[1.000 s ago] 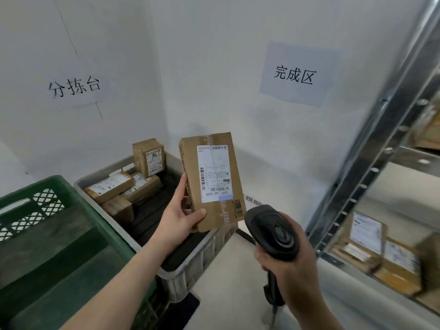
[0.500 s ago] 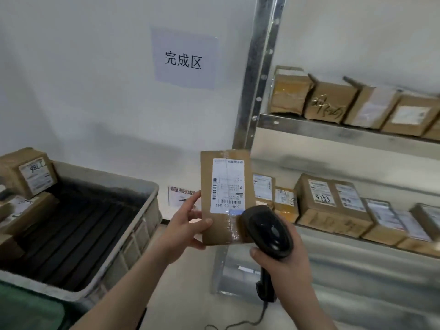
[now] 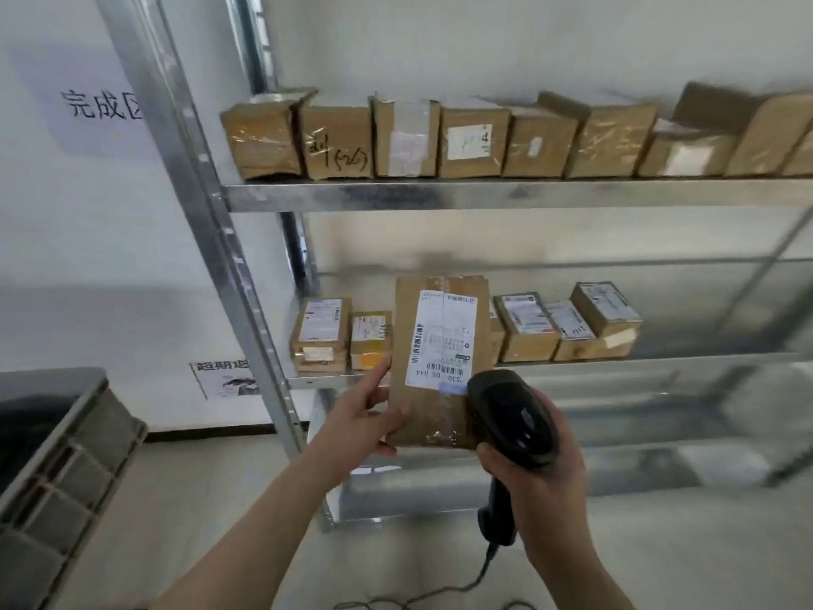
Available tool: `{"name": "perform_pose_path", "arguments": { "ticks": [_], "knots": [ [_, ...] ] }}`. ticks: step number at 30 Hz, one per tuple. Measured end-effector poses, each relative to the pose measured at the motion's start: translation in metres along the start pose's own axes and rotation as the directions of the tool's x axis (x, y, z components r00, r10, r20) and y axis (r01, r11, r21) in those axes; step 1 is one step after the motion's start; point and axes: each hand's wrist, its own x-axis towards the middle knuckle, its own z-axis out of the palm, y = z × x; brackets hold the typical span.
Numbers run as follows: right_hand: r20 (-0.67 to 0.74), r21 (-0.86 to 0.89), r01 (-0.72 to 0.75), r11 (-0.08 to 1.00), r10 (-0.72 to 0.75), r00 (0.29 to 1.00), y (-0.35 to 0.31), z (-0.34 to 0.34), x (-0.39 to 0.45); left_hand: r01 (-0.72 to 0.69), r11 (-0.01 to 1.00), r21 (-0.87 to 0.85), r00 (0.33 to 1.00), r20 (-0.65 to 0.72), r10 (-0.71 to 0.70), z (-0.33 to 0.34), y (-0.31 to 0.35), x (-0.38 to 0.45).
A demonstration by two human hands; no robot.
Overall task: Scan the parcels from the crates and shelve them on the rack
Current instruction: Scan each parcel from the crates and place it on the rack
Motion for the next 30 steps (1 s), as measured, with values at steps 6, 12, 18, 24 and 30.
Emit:
{"name": "perform_pose_path", "arguments": {
  "ticks": [6,12,18,24,30],
  "knots": [
    [-0.070,0.038,0.000,0.999,0.002,0.998,0.008,-0.103,0.030,-0.029,0.998,0.062,0.997,0.077,0.024,0.109,0.016,0.024],
    [-0.104,0.067,-0.019,0.998,0.025,0.994,0.015,-0.181,0.057,-0.020,0.999,0.048,0.992,0.123,0.014,0.192,0.025,0.047],
    [-0.202,0.072,-0.046,0.996,0.060,0.977,0.019,-0.220,0.083,-0.038,0.997,0.074,0.977,0.212,0.021,0.241,0.031,0.083],
    [-0.291,0.020,-0.066,0.998,0.069,0.954,0.023,-0.244,0.124,-0.106,0.990,0.088,0.942,0.327,0.072,0.282,0.034,0.139],
    [-0.414,-0.013,-0.066,0.998,0.055,0.908,0.025,-0.272,0.167,-0.157,0.988,0.005,0.881,0.452,0.138,0.325,0.045,0.189]
  ]
}}
